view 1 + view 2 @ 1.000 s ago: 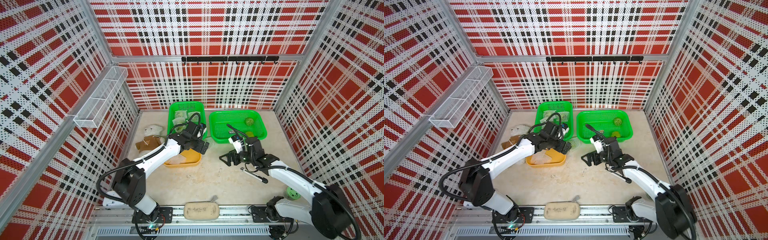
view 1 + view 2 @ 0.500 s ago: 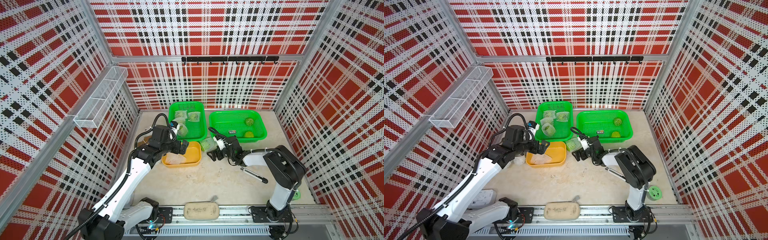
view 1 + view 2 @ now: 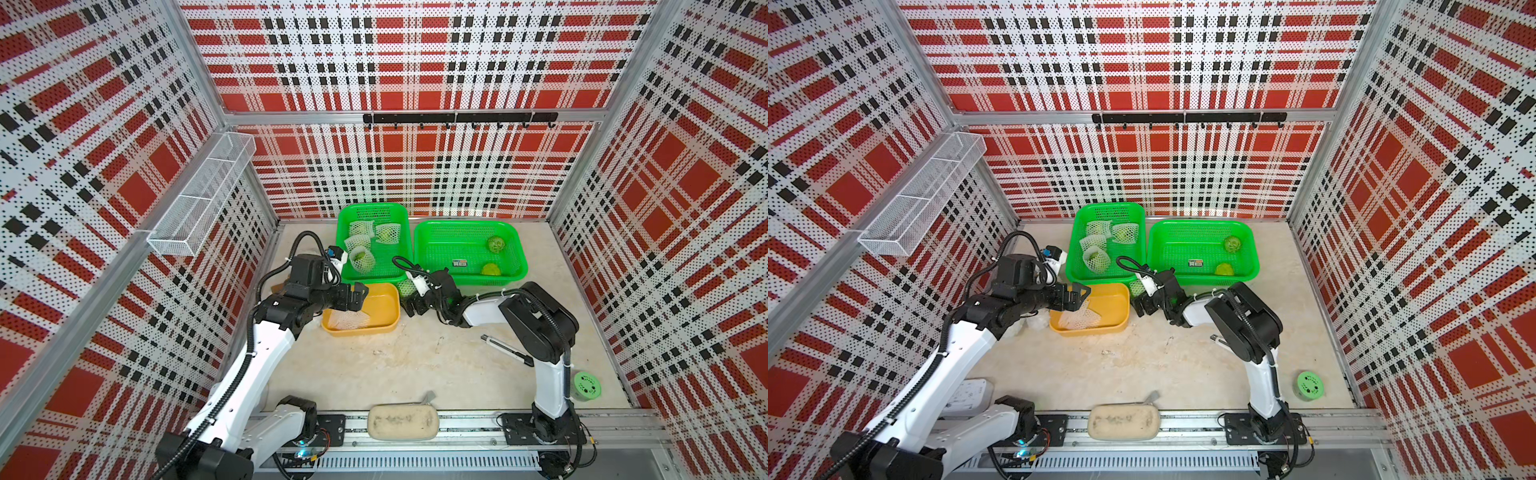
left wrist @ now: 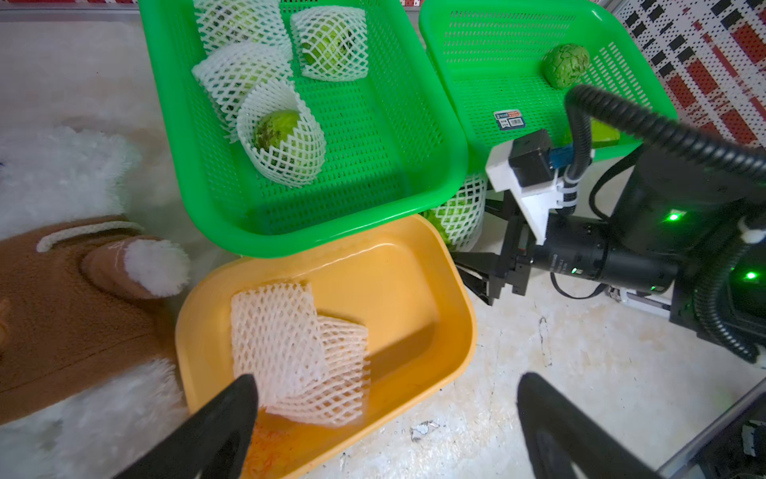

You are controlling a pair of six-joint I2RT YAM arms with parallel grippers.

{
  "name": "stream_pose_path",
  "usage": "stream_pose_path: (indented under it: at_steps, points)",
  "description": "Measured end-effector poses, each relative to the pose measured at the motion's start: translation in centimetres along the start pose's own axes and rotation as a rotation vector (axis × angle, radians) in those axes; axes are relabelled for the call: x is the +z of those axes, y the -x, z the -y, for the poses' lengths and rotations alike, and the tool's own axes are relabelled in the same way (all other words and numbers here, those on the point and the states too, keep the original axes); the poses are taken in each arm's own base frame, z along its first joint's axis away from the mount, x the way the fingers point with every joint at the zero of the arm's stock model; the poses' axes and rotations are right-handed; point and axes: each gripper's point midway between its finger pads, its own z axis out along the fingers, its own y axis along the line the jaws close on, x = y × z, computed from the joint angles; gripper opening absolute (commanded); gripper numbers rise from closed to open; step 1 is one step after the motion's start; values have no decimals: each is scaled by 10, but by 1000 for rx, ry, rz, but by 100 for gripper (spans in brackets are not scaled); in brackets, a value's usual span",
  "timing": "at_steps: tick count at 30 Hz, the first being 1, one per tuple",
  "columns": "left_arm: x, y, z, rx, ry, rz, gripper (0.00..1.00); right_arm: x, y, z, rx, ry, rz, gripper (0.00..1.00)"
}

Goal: Sleeve custard apples in foam nets
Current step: Pick up the custard apple from the center of the board, then place the custard apple in the basket.

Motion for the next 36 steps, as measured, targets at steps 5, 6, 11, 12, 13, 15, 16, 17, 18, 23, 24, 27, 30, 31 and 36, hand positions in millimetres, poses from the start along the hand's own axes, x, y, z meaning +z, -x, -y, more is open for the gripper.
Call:
stream_pose_path:
  at_steps: [5, 6, 11, 12, 13, 15, 16, 17, 18, 23, 24, 27, 30, 31, 36]
  points:
    - [0, 0, 2, -1, -15, -2, 99, 12, 1, -3, -66, -101, 4, 73]
    - [0, 0, 2, -1, -16, -2, 99, 12, 0, -1, -75, -125, 5, 65]
    - [1, 0, 5, -4, -38, -4, 99, 2, -3, 2, -89, -177, 15, 52]
    - [1, 0, 7, -3, -49, -4, 99, -6, -6, 3, -93, -175, 12, 49]
    - [1, 0, 10, -1, -64, -5, 99, -14, -9, 4, -96, -173, 10, 47]
    - [1, 0, 19, 16, -107, -5, 99, -35, -11, 2, -101, -141, 16, 44]
    - [1, 1, 24, 27, -131, -5, 99, -46, -8, 1, -101, -120, 28, 43]
    - [0, 1, 31, 43, -162, -5, 100, -59, -3, -2, -98, -84, 44, 43]
    - [-1, 1, 39, 65, -197, -5, 99, -70, 3, -3, -94, -50, 58, 42]
    - [-11, -1, 102, 243, -412, -12, 99, -139, 56, -21, -119, 160, 164, 40]
    - [-14, -2, 114, 276, -453, -13, 99, -153, 63, -31, -138, 212, 175, 40]
    - [-23, -8, 142, 360, -555, -15, 100, -192, 75, -64, -198, 384, 186, 36]
    - [-32, -12, 163, 428, -631, -12, 100, -225, 79, -94, -236, 550, 190, 32]
    - [-35, -14, 170, 448, -655, -11, 99, -235, 79, -102, -239, 600, 190, 31]
    - [-51, -22, 198, 533, -778, -7, 99, -271, 72, -129, -255, 776, 173, 30]
